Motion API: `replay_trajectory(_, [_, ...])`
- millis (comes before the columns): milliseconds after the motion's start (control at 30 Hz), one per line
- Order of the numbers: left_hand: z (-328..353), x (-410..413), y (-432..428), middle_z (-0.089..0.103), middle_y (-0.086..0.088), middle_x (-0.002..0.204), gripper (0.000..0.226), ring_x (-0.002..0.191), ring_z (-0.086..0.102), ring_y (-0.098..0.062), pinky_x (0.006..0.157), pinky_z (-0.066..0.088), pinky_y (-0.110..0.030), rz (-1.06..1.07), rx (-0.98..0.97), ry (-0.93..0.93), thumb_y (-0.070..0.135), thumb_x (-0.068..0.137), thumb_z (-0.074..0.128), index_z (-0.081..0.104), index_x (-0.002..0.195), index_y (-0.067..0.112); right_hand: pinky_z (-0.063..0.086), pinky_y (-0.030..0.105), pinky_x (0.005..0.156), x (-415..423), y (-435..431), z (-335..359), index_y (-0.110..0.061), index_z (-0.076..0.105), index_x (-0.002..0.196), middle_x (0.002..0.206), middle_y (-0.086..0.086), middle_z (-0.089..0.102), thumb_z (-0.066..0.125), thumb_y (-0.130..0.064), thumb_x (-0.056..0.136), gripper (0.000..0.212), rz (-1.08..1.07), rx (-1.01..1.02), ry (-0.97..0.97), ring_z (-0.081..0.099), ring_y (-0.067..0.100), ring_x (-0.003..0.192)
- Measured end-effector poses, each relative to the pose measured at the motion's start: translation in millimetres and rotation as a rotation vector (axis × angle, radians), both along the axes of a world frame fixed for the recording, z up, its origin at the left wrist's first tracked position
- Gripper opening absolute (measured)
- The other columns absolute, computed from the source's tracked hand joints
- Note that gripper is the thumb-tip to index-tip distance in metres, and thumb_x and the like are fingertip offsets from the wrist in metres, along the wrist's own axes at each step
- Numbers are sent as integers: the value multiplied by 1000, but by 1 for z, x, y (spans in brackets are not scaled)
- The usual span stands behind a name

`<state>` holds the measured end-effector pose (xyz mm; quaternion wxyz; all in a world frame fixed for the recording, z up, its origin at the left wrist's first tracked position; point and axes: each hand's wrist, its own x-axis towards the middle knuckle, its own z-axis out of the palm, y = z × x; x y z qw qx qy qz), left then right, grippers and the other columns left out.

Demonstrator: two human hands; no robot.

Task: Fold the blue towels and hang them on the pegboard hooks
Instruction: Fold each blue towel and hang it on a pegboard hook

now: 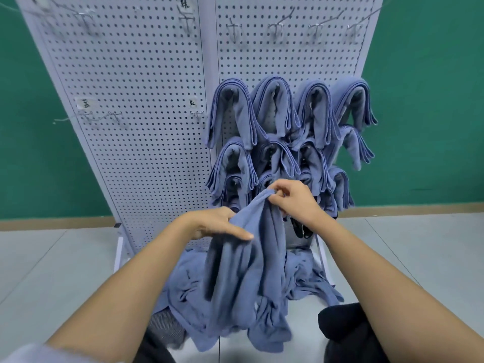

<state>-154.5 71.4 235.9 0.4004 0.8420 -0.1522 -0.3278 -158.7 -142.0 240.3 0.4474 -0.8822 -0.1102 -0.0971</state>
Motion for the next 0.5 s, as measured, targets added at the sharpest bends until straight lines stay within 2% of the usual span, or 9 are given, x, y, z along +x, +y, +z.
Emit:
replay_trajectory(67, [-8, -1, -2, 72, -10, 102, 38, 95, 68, -22, 95, 50, -36, 84, -159, 65, 31, 74, 77, 67, 99, 4, 42, 16, 49, 0, 5, -1, -9, 66, 86, 57, 2, 54, 56, -1, 86, 12, -40, 80, -11, 50, 9, 43])
replay_trajectory(133, [-13, -2, -5, 70, -13, 99, 22, 91, 66, -24, 92, 52, -35, 174, -377, 158, 16, 80, 73, 66, 97, 4, 43, 18, 47, 1, 6, 1, -11, 63, 87, 62, 6, 60, 54, -1, 88, 14, -61, 203, 9, 55, 11, 48])
replay_trajectory(167, [-14, -2, -6, 71, -13, 98, 23, 92, 66, -25, 90, 52, -36, 170, -423, 189, 14, 78, 74, 66, 97, 4, 46, 20, 49, 2, 7, 4, -11, 63, 90, 66, 7, 63, 53, -2, 90, 14, -67, 264, 19, 58, 13, 54])
replay_trajectory(200, [-15, -2, -8, 71, -12, 101, 30, 96, 67, -26, 90, 52, -37, 147, -400, 196, 15, 76, 76, 65, 101, 4, 48, 21, 51, 2, 7, 6, -9, 63, 93, 70, 8, 65, 52, -2, 91, 13, -69, 313, 25, 61, 15, 58])
replay_trajectory(267, [-19, -4, -12, 70, -10, 110, 44, 104, 66, -24, 92, 53, -37, 46, -187, 148, 18, 76, 80, 62, 114, 6, 51, 22, 55, 3, 11, 10, -6, 64, 98, 76, 8, 69, 52, -2, 92, 14, -48, 358, 32, 66, 15, 66])
replay_trajectory(333, [-19, -7, -16, 68, -4, 116, 43, 106, 65, -18, 93, 52, -32, -23, -44, 143, 20, 81, 75, 58, 119, 11, 53, 23, 58, 3, 18, 9, -6, 64, 102, 79, 10, 71, 52, -1, 92, 16, 10, 333, 44, 68, 14, 71])
replay_trajectory(367, [-18, -6, -17, 67, -4, 117, 39, 107, 64, -18, 95, 51, -32, -3, -86, 169, 19, 84, 72, 58, 120, 11, 54, 24, 59, 3, 21, 8, -8, 62, 106, 79, 10, 71, 52, -2, 93, 18, 33, 325, 59, 68, 14, 71])
replay_trajectory(433, [-19, -1, -16, 66, -10, 109, 22, 102, 63, -20, 98, 47, -32, 165, -330, 255, 15, 90, 64, 60, 110, 7, 57, 27, 62, 1, 23, 6, -13, 55, 116, 84, 11, 71, 54, -5, 94, 24, 46, 378, 112, 68, 17, 72])
replay_trajectory(500, [-15, 3, -12, 64, -11, 97, 6, 88, 63, -19, 89, 49, -31, 341, -589, 331, 14, 94, 56, 60, 95, 10, 56, 28, 65, 0, 21, 5, -13, 49, 119, 91, 13, 71, 58, -9, 93, 27, 13, 434, 155, 67, 20, 73])
